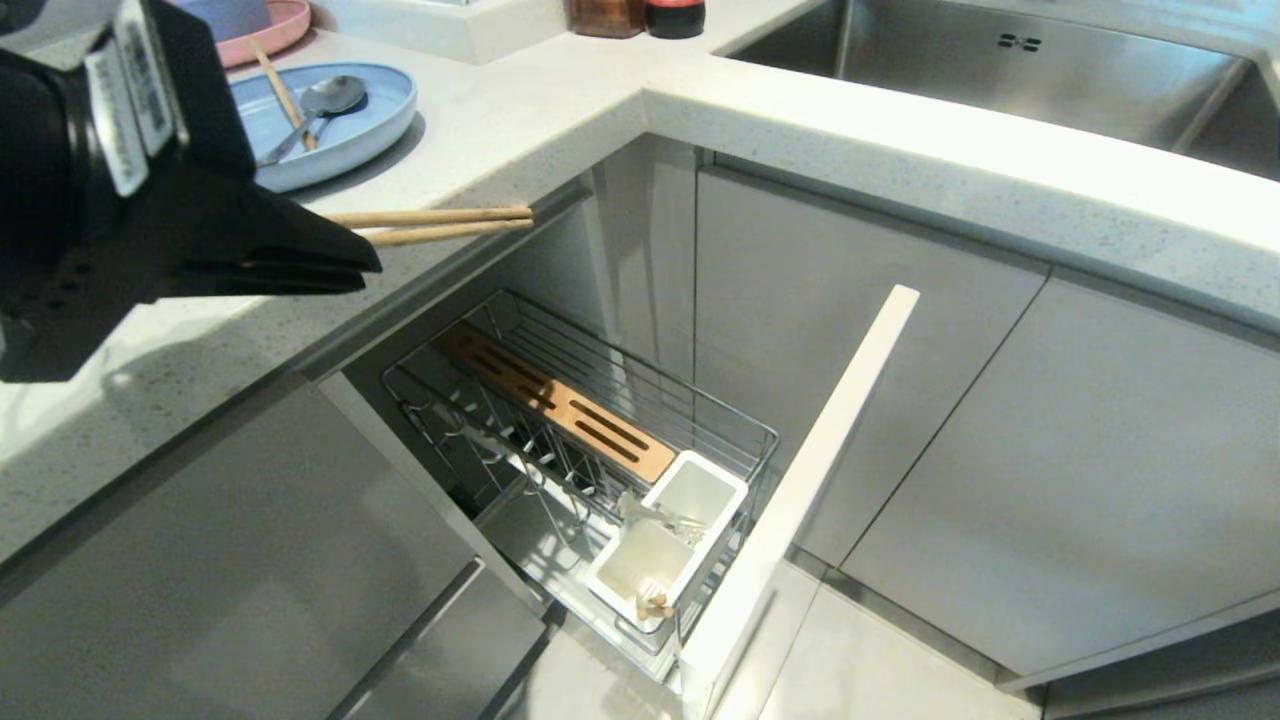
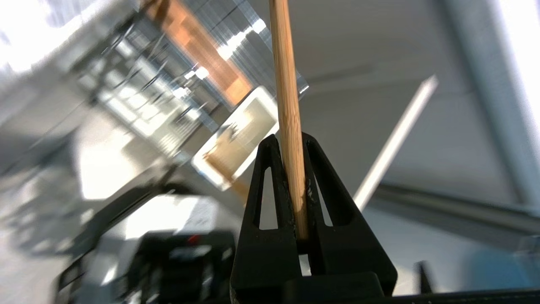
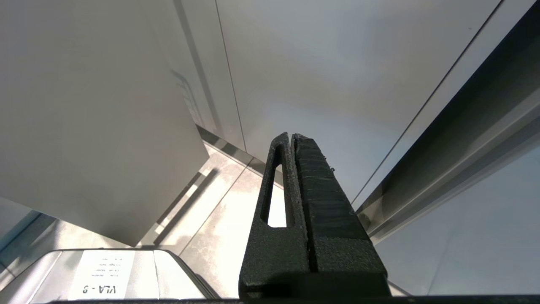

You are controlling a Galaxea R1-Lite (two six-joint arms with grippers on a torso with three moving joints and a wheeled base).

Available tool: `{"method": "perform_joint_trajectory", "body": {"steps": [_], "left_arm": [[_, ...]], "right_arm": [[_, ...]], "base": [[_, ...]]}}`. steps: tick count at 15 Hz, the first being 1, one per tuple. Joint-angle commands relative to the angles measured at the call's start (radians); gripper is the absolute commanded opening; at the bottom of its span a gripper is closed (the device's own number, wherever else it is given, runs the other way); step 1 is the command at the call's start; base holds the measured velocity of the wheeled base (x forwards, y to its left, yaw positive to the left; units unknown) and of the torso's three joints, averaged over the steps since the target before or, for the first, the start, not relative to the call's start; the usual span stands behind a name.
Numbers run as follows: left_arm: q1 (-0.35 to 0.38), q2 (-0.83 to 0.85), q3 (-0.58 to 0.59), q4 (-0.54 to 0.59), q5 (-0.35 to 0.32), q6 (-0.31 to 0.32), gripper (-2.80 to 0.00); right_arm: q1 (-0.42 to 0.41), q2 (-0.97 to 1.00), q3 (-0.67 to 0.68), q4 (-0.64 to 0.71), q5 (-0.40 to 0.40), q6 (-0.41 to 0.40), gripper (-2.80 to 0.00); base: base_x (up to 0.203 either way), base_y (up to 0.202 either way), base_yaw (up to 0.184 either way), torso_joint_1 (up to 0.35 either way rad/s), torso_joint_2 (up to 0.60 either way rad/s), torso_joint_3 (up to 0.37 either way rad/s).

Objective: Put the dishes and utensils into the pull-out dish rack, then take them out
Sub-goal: Take the chopsticks out of the cupboard

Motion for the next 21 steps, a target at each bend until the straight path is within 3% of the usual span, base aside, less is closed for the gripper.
{"method": "perform_joint_trajectory", "body": {"steps": [1, 3, 5, 8, 12, 16, 19, 21], "left_arm": [[-0.006, -0.059, 0.014, -0.049, 0.007, 0.009, -2.80], [-0.010, -0.099, 0.054, -0.110, -0.006, 0.077, -2.80], [-0.010, -0.101, 0.065, -0.112, -0.023, 0.085, -2.80], [-0.010, -0.097, 0.090, -0.114, -0.145, 0.085, -2.80], [-0.007, -0.139, 0.088, -0.157, -0.136, 0.091, -2.80], [0.010, -0.166, 0.088, -0.223, 0.016, 0.136, -2.80], [0.044, -0.150, 0.092, -0.265, 0.230, 0.169, -2.80], [0.078, -0.122, 0.102, -0.283, 0.338, 0.175, -2.80]], "right_arm": [[0.000, 0.000, 0.002, 0.000, 0.000, 0.000, -2.80], [0.000, 0.000, 0.002, 0.000, 0.000, 0.000, -2.80], [0.000, 0.000, 0.002, 0.000, 0.001, 0.000, -2.80], [0.000, 0.000, 0.002, 0.000, 0.000, 0.000, -2.80], [0.000, 0.000, 0.002, 0.000, 0.000, 0.000, -2.80], [0.000, 0.000, 0.002, 0.000, 0.000, 0.000, -2.80], [0.000, 0.000, 0.002, 0.000, 0.000, 0.000, -2.80], [0.000, 0.000, 0.002, 0.000, 0.000, 0.000, -2.80]], "base": [[0.000, 0.000, 0.000, 0.000, 0.00, 0.000], [0.000, 0.000, 0.000, 0.000, 0.00, 0.000], [0.000, 0.000, 0.000, 0.000, 0.00, 0.000], [0.000, 0.000, 0.000, 0.000, 0.00, 0.000], [0.000, 0.000, 0.000, 0.000, 0.00, 0.000], [0.000, 0.000, 0.000, 0.000, 0.00, 0.000], [0.000, 0.000, 0.000, 0.000, 0.00, 0.000], [0.000, 0.000, 0.000, 0.000, 0.00, 0.000]]}}
